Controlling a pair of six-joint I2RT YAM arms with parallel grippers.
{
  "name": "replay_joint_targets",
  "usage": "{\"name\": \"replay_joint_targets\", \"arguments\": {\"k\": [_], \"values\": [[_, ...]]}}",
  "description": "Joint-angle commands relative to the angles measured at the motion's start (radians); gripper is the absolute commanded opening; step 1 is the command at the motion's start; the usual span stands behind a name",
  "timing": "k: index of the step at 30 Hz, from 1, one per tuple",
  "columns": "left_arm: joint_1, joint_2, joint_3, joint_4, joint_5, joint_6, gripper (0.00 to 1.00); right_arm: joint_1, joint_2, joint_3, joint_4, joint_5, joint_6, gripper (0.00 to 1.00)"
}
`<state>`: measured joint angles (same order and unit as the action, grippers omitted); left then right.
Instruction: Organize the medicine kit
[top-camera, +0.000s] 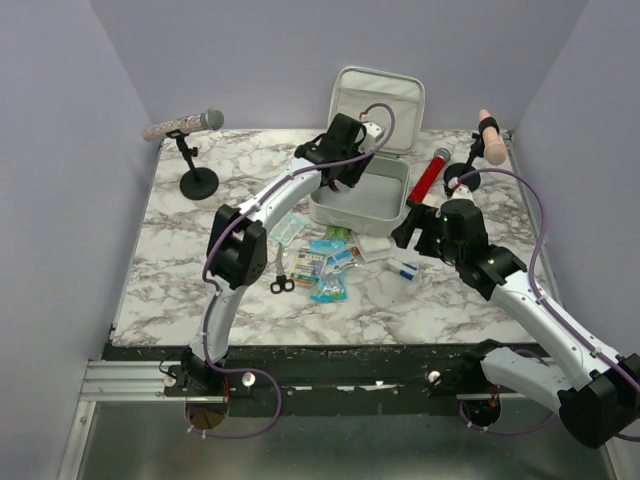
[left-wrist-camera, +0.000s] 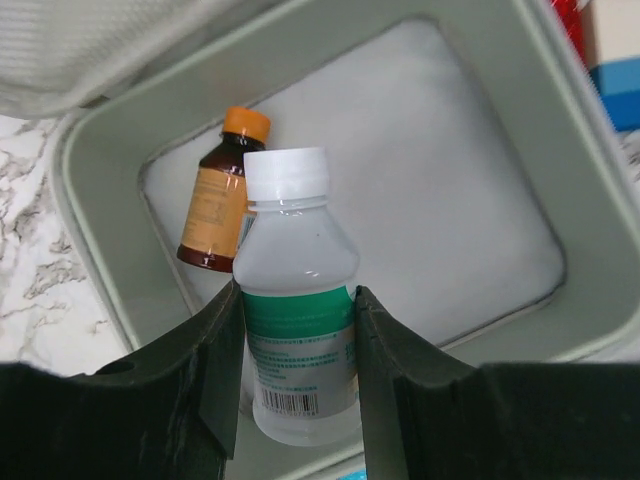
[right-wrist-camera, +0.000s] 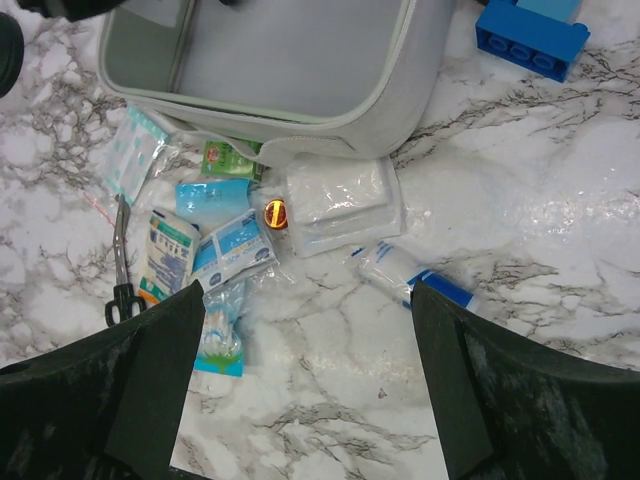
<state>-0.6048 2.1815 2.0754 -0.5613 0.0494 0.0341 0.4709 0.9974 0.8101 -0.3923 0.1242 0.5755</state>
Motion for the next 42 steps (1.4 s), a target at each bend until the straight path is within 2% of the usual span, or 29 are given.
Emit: {"name": "replay_joint_targets", "arguments": {"k": [1,17,20,25,27,33,42], "values": [[-0.012,0.113,0.161,-0.16,-0.014,0.168,0.33,-0.002,-0.003,-0.026,0.009,-0.034,0.003,0.92],[-0.046,0.305,0.273,-0.057,-0.14,0.234,0.41,-0.002,-0.009,-0.043,0.007,-0.055,0.011,0.92],[-0.047,0.328,0.275,-0.048,-0.174,0.216,0.47,-0.002,-0.016,-0.045,0.006,-0.054,0.011,0.92],[-0.05,0.348,0.275,-0.008,-0.242,0.179,0.64,-0.002,-0.003,-0.043,0.004,-0.055,0.011,0.92],[-0.05,0.342,0.275,0.011,-0.261,0.178,0.68,-0.002,-0.006,-0.045,0.001,-0.057,0.011,0.92],[-0.05,0.356,0.284,0.051,-0.347,0.155,0.67,-0.002,-0.02,-0.051,-0.002,-0.046,0.011,0.92],[-0.015,0.365,0.27,0.049,-0.444,0.026,0.66,-0.002,-0.023,-0.063,-0.006,-0.041,0.018,0.92]]}}
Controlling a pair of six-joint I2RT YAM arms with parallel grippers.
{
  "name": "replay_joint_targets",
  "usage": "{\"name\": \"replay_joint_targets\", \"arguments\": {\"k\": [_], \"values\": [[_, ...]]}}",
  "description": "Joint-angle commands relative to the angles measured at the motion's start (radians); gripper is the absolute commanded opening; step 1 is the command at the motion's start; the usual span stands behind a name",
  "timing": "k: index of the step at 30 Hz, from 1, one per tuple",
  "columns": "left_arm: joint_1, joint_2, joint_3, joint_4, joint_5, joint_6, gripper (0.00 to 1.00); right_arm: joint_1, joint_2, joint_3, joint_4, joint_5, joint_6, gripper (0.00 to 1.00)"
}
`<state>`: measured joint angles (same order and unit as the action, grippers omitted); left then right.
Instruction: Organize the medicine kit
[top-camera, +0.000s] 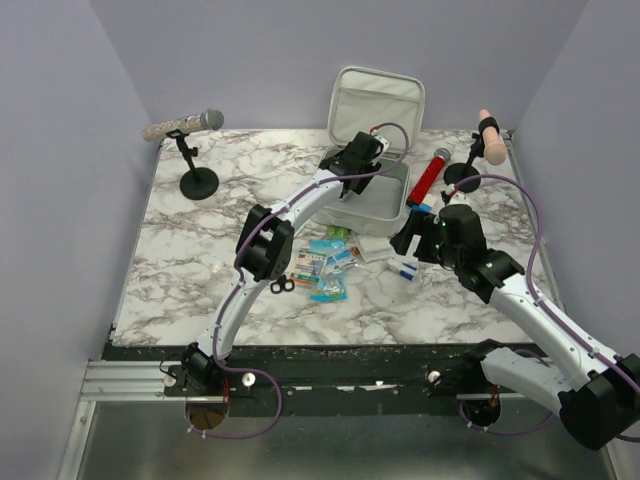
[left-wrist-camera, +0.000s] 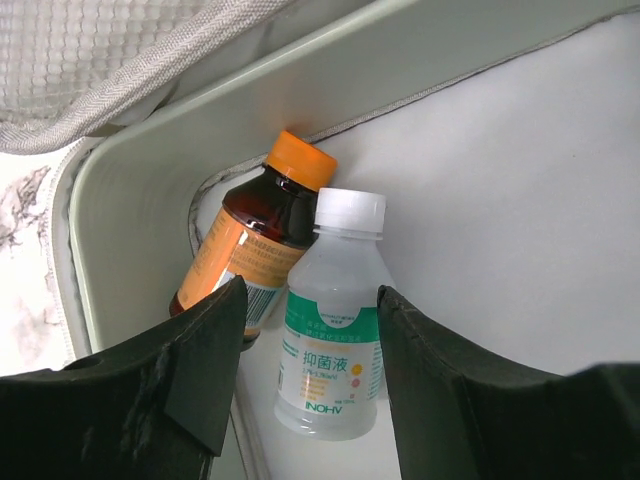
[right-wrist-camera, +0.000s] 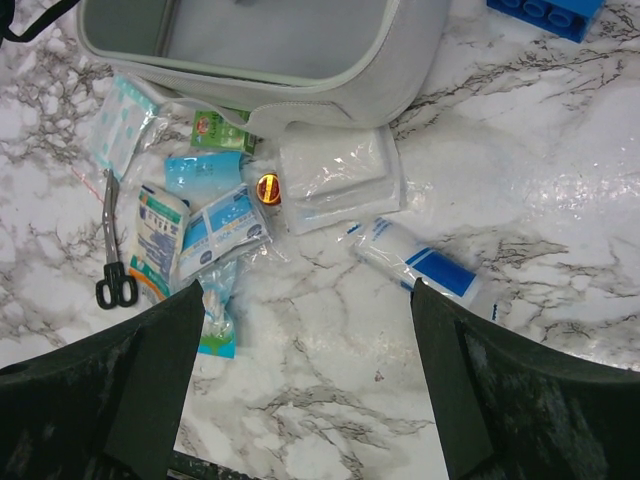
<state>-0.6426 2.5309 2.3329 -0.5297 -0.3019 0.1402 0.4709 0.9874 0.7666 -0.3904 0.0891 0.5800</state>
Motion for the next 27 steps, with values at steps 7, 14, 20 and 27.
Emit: {"name": "replay_joint_targets", "arguments": {"k": [7,14,20,27], "values": [[0.017,-0.088,-0.079,0.103,-0.049,-0.136,0.68,-0.002,-0.016,-0.024,-0.007,-0.005,0.018,0.92],[-0.023,-0.234,-0.211,0.108,-0.048,-0.097,0.77,-0.002,-0.03,-0.012,-0.011,0.006,0.015,0.92],[-0.034,-0.32,-0.369,0.129,-0.097,-0.134,0.75,-0.002,-0.058,-0.024,-0.018,0.011,0.015,0.92],[-0.04,-0.64,-0.715,0.24,-0.147,-0.295,0.74,-0.002,-0.053,-0.049,-0.007,0.026,-0.005,0.92]]}}
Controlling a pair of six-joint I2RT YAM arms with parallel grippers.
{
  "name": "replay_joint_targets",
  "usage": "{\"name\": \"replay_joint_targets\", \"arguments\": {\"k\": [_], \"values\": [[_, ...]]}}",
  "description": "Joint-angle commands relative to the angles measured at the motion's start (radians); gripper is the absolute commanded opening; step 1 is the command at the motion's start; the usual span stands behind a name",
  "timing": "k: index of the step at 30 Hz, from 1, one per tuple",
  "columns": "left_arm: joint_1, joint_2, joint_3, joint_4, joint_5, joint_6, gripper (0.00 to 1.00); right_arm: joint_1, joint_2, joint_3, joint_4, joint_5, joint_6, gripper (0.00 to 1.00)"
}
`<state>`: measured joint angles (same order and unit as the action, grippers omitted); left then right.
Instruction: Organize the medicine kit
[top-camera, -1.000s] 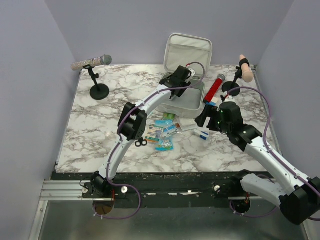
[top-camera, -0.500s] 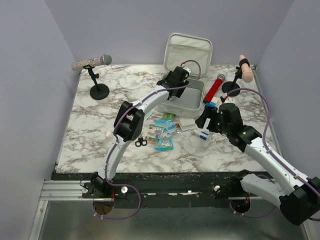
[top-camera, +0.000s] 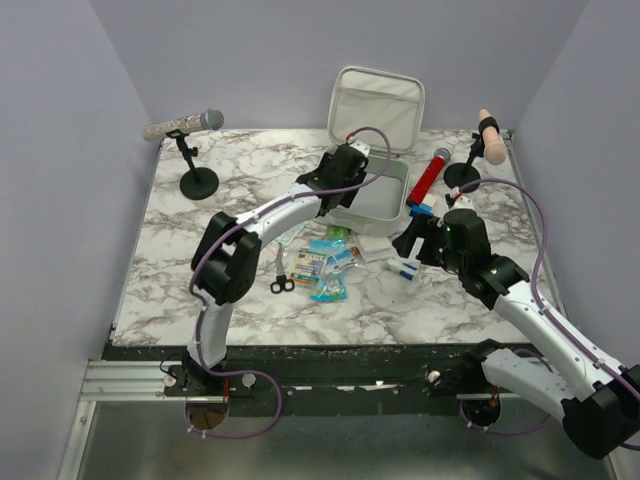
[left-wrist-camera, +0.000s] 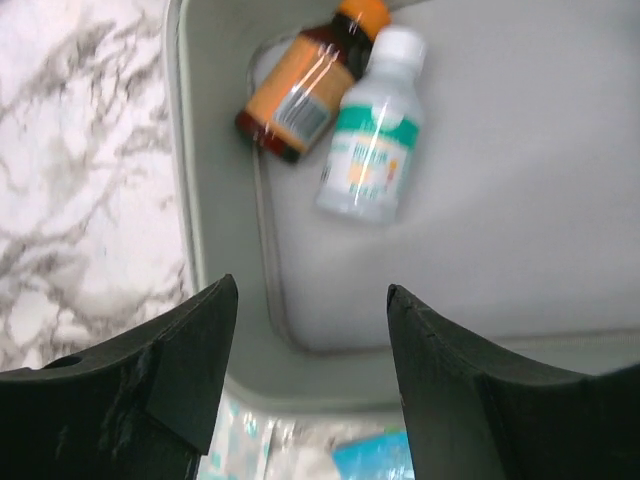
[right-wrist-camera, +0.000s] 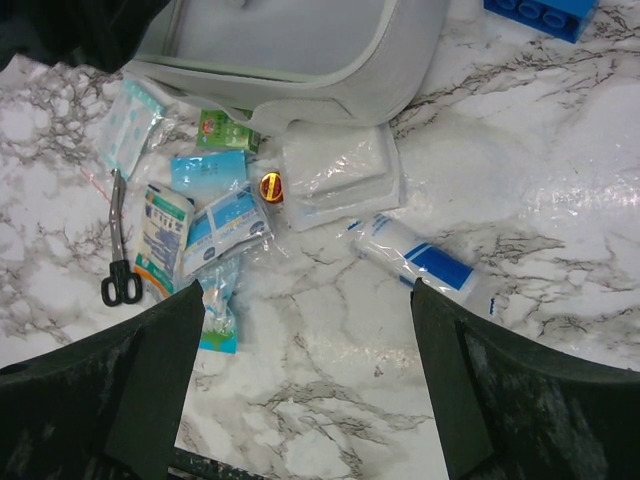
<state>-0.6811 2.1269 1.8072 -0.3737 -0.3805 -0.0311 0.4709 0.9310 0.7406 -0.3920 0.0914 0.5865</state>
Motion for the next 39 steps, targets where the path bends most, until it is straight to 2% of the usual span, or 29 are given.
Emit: {"name": "replay_joint_targets", "arguments": {"k": [1,4,6,7,9,13,17,22,31,34,39], "values": [[-0.003,-0.295,-0.242,0.099,-0.092,-0.16,0.75,-0.002,0.011,-0.024,-0.002,0.024,-0.014,0.92],[-0.003,-0.499,-0.434,0.136,-0.149,-0.286,0.8,-0.002,0.023,-0.026,0.01,0.022,-0.019,0.92],[0.0,-0.597,-0.564,0.159,-0.175,-0.431,0.81,-0.002,0.031,-0.033,0.016,0.018,-0.02,0.92],[0.002,-0.639,-0.618,0.151,-0.135,-0.47,0.89,0.0,0.031,-0.038,0.019,0.018,-0.025,0.92],[0.005,-0.706,-0.713,0.154,-0.033,-0.519,0.91,-0.002,0.032,-0.047,0.022,0.027,-0.028,0.92],[0.006,-0.832,-0.909,0.235,0.103,-0.599,0.94,-0.002,0.04,-0.055,0.019,0.06,-0.031,0.92],[0.005,-0.936,-1.066,0.341,0.15,-0.697,0.93,-0.002,0.078,-0.064,0.01,0.088,-0.031,0.92],[0.0,-0.966,-1.117,0.351,0.201,-0.731,0.91,-0.002,0.161,-0.073,-0.019,0.122,-0.045,0.92],[-0.011,-1.005,-1.16,0.344,0.21,-0.722,0.91,-0.002,0.365,-0.03,-0.021,0.143,-0.086,0.94],[-0.011,-1.022,-1.18,0.355,0.213,-0.722,0.91,0.002,0.431,-0.015,-0.033,0.11,-0.074,0.94],[-0.011,-1.027,-1.194,0.36,0.213,-0.718,0.9,0.046,0.422,-0.024,-0.01,0.03,-0.039,0.91]]}}
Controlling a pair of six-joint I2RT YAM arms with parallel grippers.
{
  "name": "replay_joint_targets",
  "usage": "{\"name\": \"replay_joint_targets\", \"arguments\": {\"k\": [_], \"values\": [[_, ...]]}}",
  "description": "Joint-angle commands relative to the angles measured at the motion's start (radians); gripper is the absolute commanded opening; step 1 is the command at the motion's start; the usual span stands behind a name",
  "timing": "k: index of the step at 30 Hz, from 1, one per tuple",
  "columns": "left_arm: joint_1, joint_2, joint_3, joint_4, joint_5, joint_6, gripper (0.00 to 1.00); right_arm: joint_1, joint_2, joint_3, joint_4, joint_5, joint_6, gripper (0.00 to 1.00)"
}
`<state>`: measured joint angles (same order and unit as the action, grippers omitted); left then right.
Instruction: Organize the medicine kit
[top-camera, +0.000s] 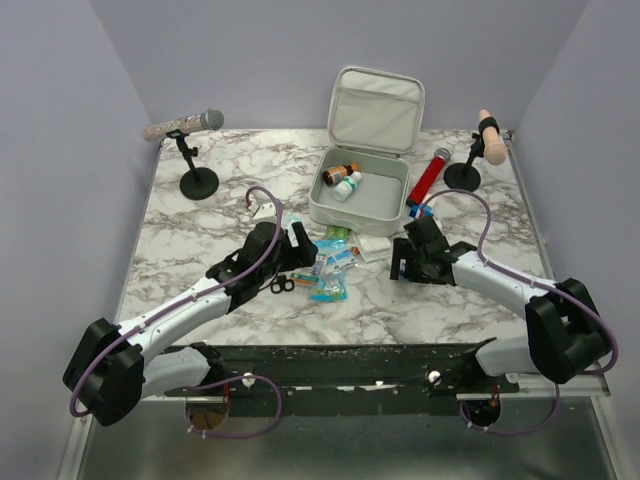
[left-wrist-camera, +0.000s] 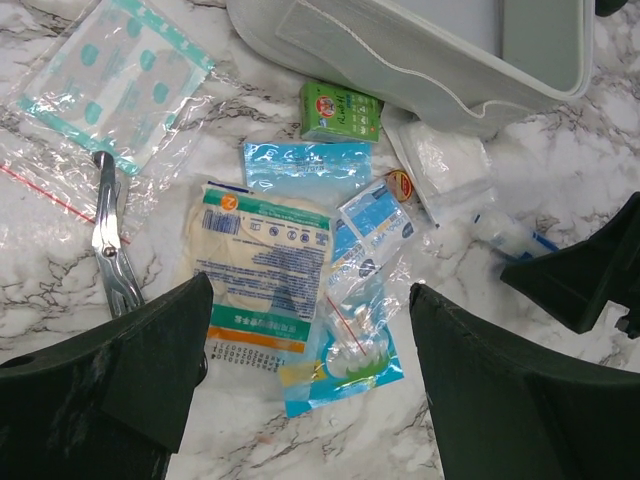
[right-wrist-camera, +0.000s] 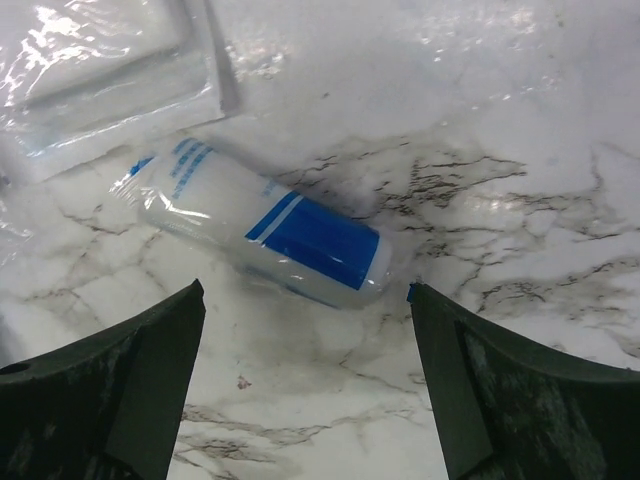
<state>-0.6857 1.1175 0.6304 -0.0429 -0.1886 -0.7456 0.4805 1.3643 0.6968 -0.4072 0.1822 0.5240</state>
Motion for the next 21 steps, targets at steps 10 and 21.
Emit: {"name": "replay_joint_targets", "arguments": {"k": [10,21], "values": [[-0.006,0.005,-0.02,0.038,0.047,-0.005,0.9,0.155,-0.004,0.078,-0.005,-0.131,-0.013,0.87],[-0.012,-0.004,-0.021,0.038,0.052,-0.009,0.9,0.159,0.028,0.217,-0.153,0.1,-0.176,0.95]]}}
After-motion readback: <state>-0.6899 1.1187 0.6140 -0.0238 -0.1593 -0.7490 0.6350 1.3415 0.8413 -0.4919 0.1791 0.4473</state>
